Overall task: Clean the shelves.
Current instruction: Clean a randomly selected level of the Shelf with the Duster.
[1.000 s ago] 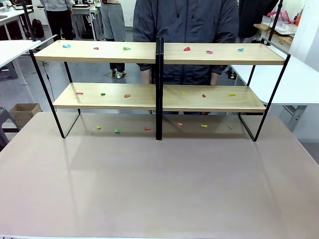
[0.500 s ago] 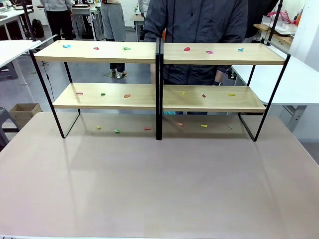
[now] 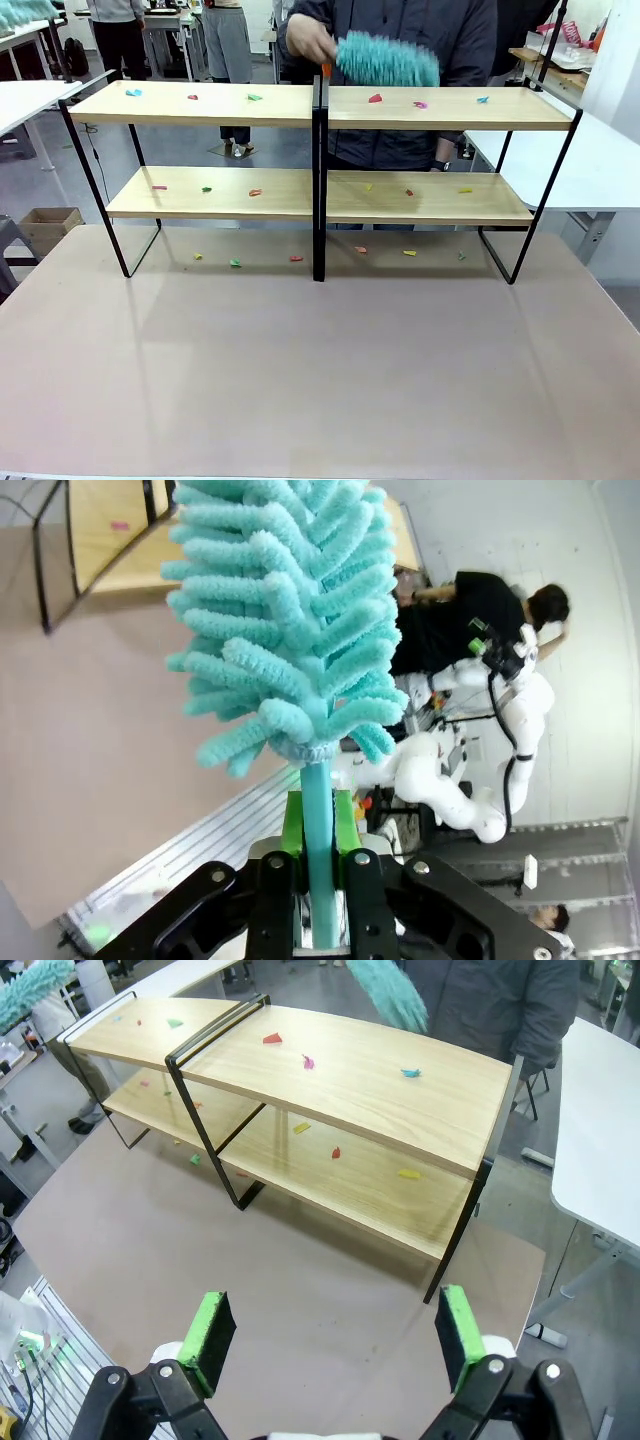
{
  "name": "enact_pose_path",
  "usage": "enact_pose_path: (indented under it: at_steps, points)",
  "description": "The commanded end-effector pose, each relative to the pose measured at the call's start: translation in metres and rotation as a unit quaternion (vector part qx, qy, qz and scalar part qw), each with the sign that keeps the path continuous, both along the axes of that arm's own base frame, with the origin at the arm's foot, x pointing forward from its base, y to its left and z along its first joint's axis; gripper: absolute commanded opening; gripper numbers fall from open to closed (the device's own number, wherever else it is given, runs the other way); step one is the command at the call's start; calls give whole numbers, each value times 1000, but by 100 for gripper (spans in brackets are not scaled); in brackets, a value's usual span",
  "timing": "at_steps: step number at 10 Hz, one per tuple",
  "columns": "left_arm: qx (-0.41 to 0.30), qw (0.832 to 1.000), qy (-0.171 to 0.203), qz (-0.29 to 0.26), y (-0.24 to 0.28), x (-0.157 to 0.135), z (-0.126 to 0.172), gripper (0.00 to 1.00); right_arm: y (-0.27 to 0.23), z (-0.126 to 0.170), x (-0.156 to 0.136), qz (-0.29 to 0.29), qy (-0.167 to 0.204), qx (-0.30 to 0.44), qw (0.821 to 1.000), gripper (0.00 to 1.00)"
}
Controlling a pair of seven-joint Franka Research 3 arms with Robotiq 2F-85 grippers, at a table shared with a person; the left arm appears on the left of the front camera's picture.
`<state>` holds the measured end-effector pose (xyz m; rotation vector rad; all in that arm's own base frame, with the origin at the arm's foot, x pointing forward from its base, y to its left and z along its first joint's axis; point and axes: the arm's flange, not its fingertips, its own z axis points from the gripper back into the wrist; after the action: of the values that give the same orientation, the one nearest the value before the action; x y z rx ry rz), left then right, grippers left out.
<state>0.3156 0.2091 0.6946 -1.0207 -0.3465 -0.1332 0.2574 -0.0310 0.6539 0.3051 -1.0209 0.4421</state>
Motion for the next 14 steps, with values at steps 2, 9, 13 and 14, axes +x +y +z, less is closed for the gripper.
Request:
enact_pose_path:
  at_steps: [2, 9, 13, 14]
  points:
    - [46, 996, 26, -68, -39, -112, -40, 13, 0, 0, 0, 1, -1, 1, 1000, 100]
    - [131, 926, 136, -326, -95, -191, -119, 13, 0, 0, 0, 1, -1, 1, 1000, 100]
    - [87, 923, 102, -360, -114, -168, -146, 13, 0, 0, 0, 1, -1, 1, 1000, 100]
    - [86, 938, 95, -323, -145, -151, -161, 13, 0, 0, 0, 1, -1, 1, 1000, 100]
